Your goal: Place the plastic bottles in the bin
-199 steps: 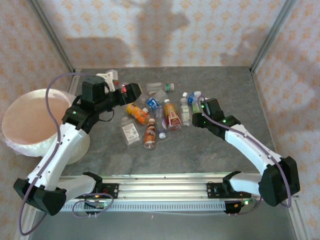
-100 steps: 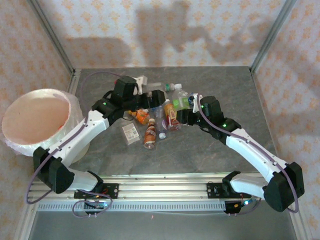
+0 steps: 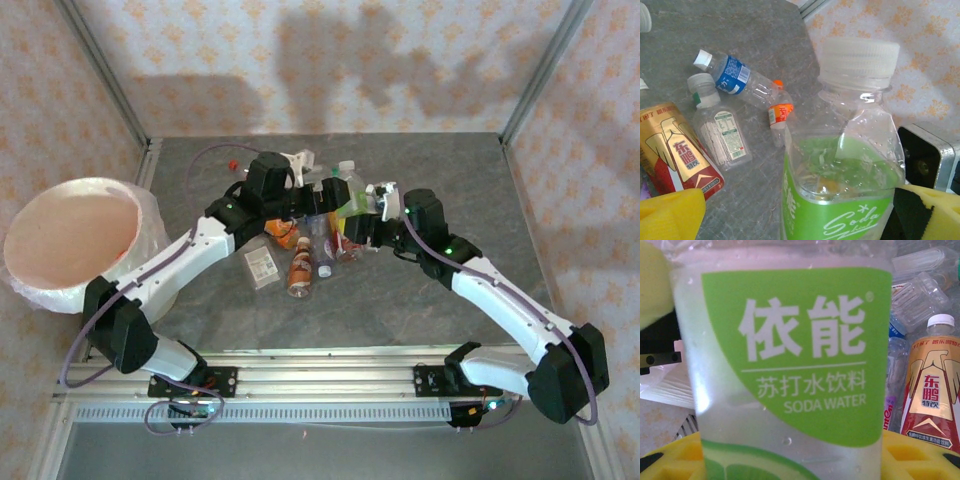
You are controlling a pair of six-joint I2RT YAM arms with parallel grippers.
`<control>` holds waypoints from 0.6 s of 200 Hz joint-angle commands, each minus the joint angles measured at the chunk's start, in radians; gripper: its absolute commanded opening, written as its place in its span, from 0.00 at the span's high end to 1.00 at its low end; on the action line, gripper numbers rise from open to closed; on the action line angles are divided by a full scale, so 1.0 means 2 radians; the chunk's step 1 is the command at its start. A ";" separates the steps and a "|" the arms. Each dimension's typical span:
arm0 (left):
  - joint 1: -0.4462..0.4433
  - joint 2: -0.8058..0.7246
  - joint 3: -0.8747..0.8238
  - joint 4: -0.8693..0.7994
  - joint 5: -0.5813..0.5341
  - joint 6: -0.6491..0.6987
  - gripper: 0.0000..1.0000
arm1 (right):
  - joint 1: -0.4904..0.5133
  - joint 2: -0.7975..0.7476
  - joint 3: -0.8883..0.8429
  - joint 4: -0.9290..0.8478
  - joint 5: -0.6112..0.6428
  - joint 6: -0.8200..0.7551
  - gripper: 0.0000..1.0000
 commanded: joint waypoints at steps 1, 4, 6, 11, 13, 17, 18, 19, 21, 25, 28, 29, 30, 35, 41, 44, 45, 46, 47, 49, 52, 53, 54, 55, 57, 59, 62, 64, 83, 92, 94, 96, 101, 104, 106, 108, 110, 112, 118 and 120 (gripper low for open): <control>-0.022 0.013 0.031 0.020 0.003 0.009 0.01 | 0.023 0.012 0.012 0.021 -0.031 -0.019 0.62; -0.024 0.013 0.033 0.017 -0.001 0.013 0.02 | 0.023 0.014 0.012 0.021 -0.028 -0.018 0.62; -0.025 0.013 0.034 0.014 -0.002 0.015 0.02 | 0.024 0.015 0.012 0.021 -0.023 -0.018 0.62; -0.027 0.012 0.036 0.011 -0.010 0.018 0.03 | 0.024 0.017 0.012 0.020 -0.016 -0.017 0.62; -0.028 0.011 0.036 0.010 -0.012 0.019 0.04 | 0.024 0.017 0.012 0.020 -0.013 -0.016 0.62; -0.028 0.010 0.036 0.009 -0.015 0.020 0.05 | 0.024 0.017 0.012 0.020 -0.007 -0.016 0.62; -0.028 0.009 0.035 0.010 -0.016 0.021 0.05 | 0.024 0.017 0.012 0.019 -0.005 -0.016 0.62; -0.028 0.009 0.035 0.010 -0.017 0.021 0.05 | 0.024 0.018 0.012 0.019 -0.003 -0.016 0.62; -0.028 0.007 0.034 0.011 -0.018 0.020 0.05 | 0.024 0.017 0.011 0.018 0.000 -0.017 0.62; -0.028 0.005 0.031 0.013 -0.022 0.021 0.05 | 0.024 0.017 0.011 0.017 0.006 -0.018 0.62; -0.028 0.002 0.029 0.015 -0.025 0.021 0.05 | 0.024 0.018 0.010 0.017 0.011 -0.019 0.62; -0.028 0.001 0.028 0.015 -0.026 0.021 0.05 | 0.024 0.017 0.009 0.017 0.013 -0.019 0.62; -0.028 0.000 0.027 0.016 -0.026 0.022 0.05 | 0.024 0.017 0.009 0.018 0.015 -0.019 0.62; -0.028 -0.004 0.023 0.020 -0.030 0.023 0.05 | 0.024 0.017 0.007 0.018 0.021 -0.019 0.62; -0.028 -0.007 0.020 0.017 -0.034 0.025 0.04 | 0.024 0.017 0.007 0.019 0.023 -0.020 0.62; -0.028 -0.007 0.021 0.013 -0.038 0.026 0.04 | 0.024 0.017 0.006 0.021 0.023 -0.019 0.62; -0.028 -0.007 0.022 0.010 -0.039 0.027 0.04 | 0.024 0.017 0.006 0.022 0.023 -0.019 0.62; -0.028 -0.007 0.022 0.008 -0.041 0.028 0.04 | 0.024 0.017 0.006 0.023 0.023 -0.019 0.62; -0.028 -0.007 0.023 0.007 -0.042 0.029 0.04 | 0.024 0.017 0.005 0.023 0.022 -0.019 0.62; -0.028 -0.007 0.025 0.000 -0.045 0.029 0.04 | 0.024 0.016 0.005 0.024 0.021 -0.018 0.62; -0.028 -0.005 0.029 -0.009 -0.050 0.031 0.05 | 0.024 0.015 0.005 0.026 0.020 -0.018 0.62; -0.028 -0.004 0.030 -0.013 -0.051 0.031 0.06 | 0.024 0.015 0.005 0.027 0.020 -0.018 0.62; -0.028 -0.003 0.031 -0.016 -0.052 0.032 0.06 | 0.024 0.014 0.005 0.027 0.020 -0.018 0.62; -0.028 -0.003 0.032 -0.019 -0.053 0.032 0.07 | 0.024 0.014 0.005 0.028 0.019 -0.018 0.62; -0.028 -0.001 0.035 -0.026 -0.055 0.034 0.07 | 0.024 0.014 0.005 0.029 0.018 -0.017 0.62; -0.028 0.001 0.038 -0.031 -0.057 0.035 0.08 | 0.024 0.013 0.005 0.029 0.017 -0.018 0.62; -0.028 0.004 0.042 -0.040 -0.057 0.036 0.09 | 0.024 0.012 0.005 0.030 0.017 -0.018 0.62; -0.028 0.006 0.045 -0.045 -0.057 0.037 0.10 | 0.024 0.012 0.005 0.031 0.016 -0.018 0.62; -0.030 0.021 0.055 -0.063 -0.048 0.036 0.15 | 0.024 0.009 0.011 0.029 0.005 -0.023 0.61; -0.031 0.027 0.058 -0.069 -0.051 0.033 0.16 | 0.024 0.007 0.013 0.031 -0.002 -0.023 0.61; -0.031 0.028 0.058 -0.070 -0.052 0.032 0.16 | 0.024 0.007 0.013 0.031 -0.004 -0.023 0.61; -0.031 0.028 0.059 -0.071 -0.053 0.031 0.17 | 0.024 0.006 0.012 0.032 -0.005 -0.023 0.61; -0.031 0.031 0.059 -0.074 -0.058 0.029 0.18 | 0.024 0.004 0.011 0.035 -0.009 -0.024 0.61; -0.031 0.032 0.060 -0.075 -0.060 0.028 0.18 | 0.024 0.003 0.011 0.036 -0.011 -0.024 0.61; -0.031 0.032 0.060 -0.076 -0.062 0.027 0.19 | 0.024 0.003 0.011 0.037 -0.011 -0.024 0.61; -0.031 0.033 0.060 -0.076 -0.064 0.026 0.19 | 0.024 0.002 0.010 0.038 -0.012 -0.024 0.61; -0.031 0.033 0.060 -0.076 -0.065 0.025 0.19 | 0.024 0.002 0.010 0.038 -0.014 -0.024 0.61; -0.031 0.033 0.060 -0.075 -0.065 0.024 0.20 | 0.024 0.001 0.010 0.039 -0.014 -0.024 0.61; -0.031 0.035 0.059 -0.069 -0.064 0.021 0.20 | 0.024 0.000 0.010 0.039 -0.017 -0.025 0.61; -0.031 0.035 0.059 -0.067 -0.062 0.020 0.20 | 0.024 0.000 0.010 0.039 -0.018 -0.025 0.61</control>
